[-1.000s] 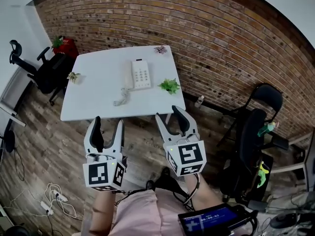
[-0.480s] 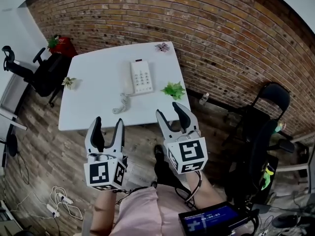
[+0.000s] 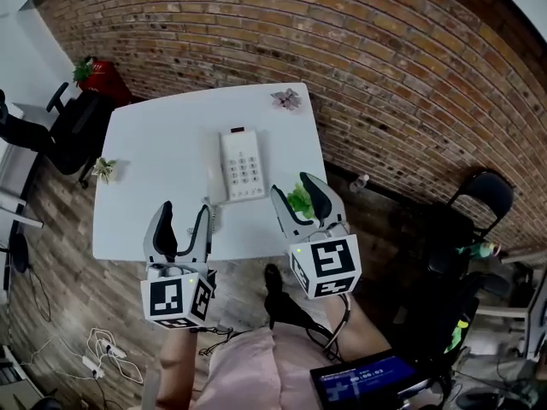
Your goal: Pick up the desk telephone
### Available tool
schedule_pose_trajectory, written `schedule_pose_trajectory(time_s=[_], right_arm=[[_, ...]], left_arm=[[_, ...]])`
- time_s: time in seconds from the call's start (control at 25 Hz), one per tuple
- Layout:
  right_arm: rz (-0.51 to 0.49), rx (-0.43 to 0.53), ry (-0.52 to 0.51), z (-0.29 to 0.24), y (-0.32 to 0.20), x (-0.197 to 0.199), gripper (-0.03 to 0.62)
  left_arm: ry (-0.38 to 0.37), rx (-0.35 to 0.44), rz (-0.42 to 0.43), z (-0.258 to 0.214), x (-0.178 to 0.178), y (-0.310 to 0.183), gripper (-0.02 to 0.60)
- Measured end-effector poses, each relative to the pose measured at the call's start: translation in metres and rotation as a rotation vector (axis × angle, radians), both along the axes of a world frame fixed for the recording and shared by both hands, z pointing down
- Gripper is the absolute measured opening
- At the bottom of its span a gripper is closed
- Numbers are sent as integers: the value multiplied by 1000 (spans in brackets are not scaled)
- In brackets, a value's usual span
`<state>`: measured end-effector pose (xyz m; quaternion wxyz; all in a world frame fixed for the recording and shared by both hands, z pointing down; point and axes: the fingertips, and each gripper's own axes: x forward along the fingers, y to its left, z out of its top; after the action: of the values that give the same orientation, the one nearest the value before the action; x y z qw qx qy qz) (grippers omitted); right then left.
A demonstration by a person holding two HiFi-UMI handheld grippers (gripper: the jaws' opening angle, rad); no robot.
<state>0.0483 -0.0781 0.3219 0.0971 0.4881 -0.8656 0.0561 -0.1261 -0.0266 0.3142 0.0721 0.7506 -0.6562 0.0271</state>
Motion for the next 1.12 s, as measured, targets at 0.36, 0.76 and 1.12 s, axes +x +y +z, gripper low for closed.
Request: schedule_pose_trajectory(time_s=[0.36, 0.76, 1.12], right_arm=[[-54, -2, -18, -3, -78, -4, 224], [-86, 48, -56, -35, -116, -13, 232], [-64, 15, -49, -24, -153, -33, 238]], left_arm=[[11, 4, -36, -3, 3, -74, 291], [-12, 66, -65, -37, -4, -100, 291], [28, 19, -40, -14, -25, -142, 295]])
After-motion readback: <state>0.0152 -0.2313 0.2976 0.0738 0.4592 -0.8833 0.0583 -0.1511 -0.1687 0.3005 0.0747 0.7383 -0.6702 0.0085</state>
